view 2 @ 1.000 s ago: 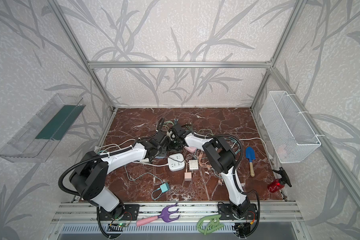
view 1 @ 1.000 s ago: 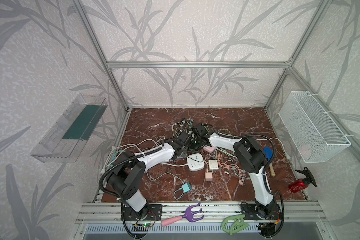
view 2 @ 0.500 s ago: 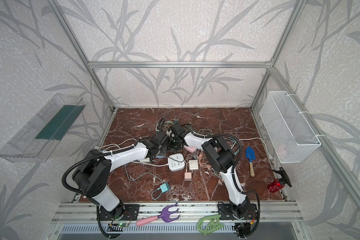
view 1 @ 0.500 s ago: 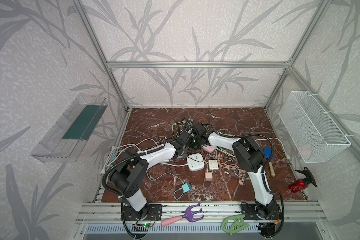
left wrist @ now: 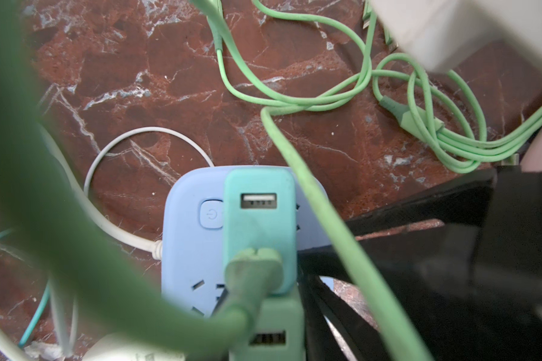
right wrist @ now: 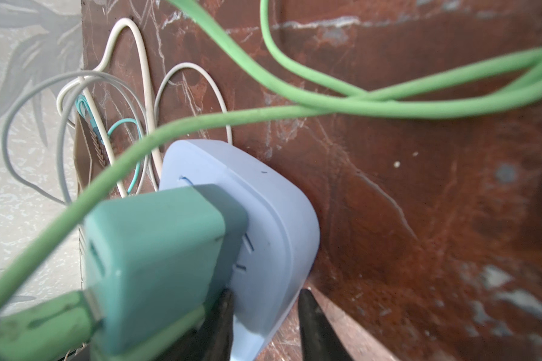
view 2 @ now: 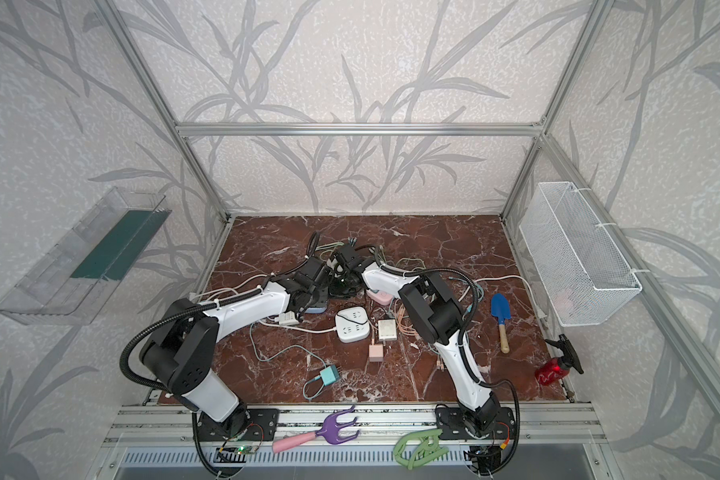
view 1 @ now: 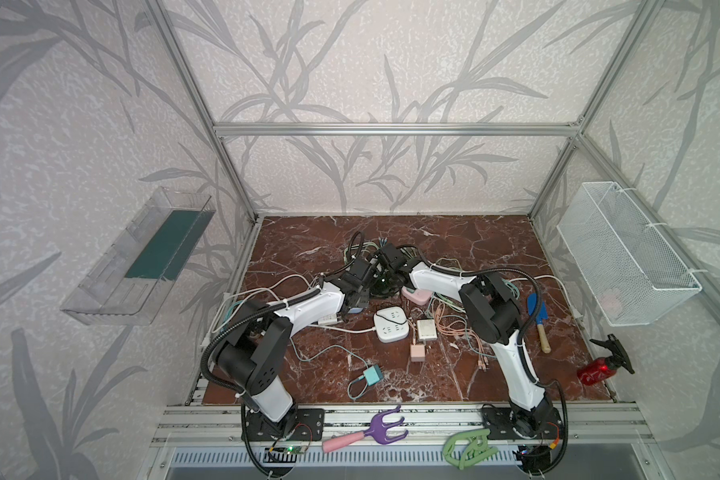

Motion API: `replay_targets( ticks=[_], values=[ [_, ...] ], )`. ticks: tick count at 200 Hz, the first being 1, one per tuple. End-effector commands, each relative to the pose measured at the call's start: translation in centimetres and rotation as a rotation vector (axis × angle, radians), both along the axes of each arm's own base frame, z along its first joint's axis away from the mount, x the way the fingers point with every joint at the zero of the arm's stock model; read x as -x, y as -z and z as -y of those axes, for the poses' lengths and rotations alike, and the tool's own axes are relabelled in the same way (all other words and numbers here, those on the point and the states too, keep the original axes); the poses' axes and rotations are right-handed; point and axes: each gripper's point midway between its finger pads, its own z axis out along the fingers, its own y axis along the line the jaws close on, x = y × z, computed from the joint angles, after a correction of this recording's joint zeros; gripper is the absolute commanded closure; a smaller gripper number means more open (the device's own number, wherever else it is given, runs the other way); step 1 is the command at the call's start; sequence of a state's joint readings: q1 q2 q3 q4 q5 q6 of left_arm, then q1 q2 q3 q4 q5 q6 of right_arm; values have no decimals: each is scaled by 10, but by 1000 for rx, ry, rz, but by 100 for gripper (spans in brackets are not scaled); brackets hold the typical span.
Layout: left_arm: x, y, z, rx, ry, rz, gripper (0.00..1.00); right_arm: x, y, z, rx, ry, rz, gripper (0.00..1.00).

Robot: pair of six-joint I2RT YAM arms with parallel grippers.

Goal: Pull the plug off the socket
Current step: 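Pull the teal charger up out of the blue strip with the left gripper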

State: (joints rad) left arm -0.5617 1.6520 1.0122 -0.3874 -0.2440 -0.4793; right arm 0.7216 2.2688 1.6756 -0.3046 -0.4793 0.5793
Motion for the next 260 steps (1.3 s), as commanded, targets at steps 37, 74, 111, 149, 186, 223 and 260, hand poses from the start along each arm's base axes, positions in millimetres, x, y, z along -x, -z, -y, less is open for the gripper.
replay_targets(
  ticks=[37, 74, 111, 149, 186, 223, 260],
  values=[
    [-3, -23, 9, 80, 8, 72, 92, 15, 52, 25, 212, 5, -76, 67],
    [-1, -32, 13, 85, 41, 115, 93, 15, 58, 31, 251, 7, -77, 67],
    [2, -34, 5, 59, 11, 113, 93, 15, 57, 29, 243, 6, -77, 67],
    [3, -36, 6, 71, 10, 114, 93, 16, 57, 28, 233, 4, -77, 68],
    [7, -28, 3, 45, 10, 74, 93, 10, 34, 18, 154, -7, -29, 61],
    [7, -38, 5, 44, 36, 84, 93, 1, -2, 13, 48, 5, 23, 51],
    [8, -41, 5, 31, 39, 78, 93, -6, -37, 16, -30, 18, 75, 48]
  ],
)
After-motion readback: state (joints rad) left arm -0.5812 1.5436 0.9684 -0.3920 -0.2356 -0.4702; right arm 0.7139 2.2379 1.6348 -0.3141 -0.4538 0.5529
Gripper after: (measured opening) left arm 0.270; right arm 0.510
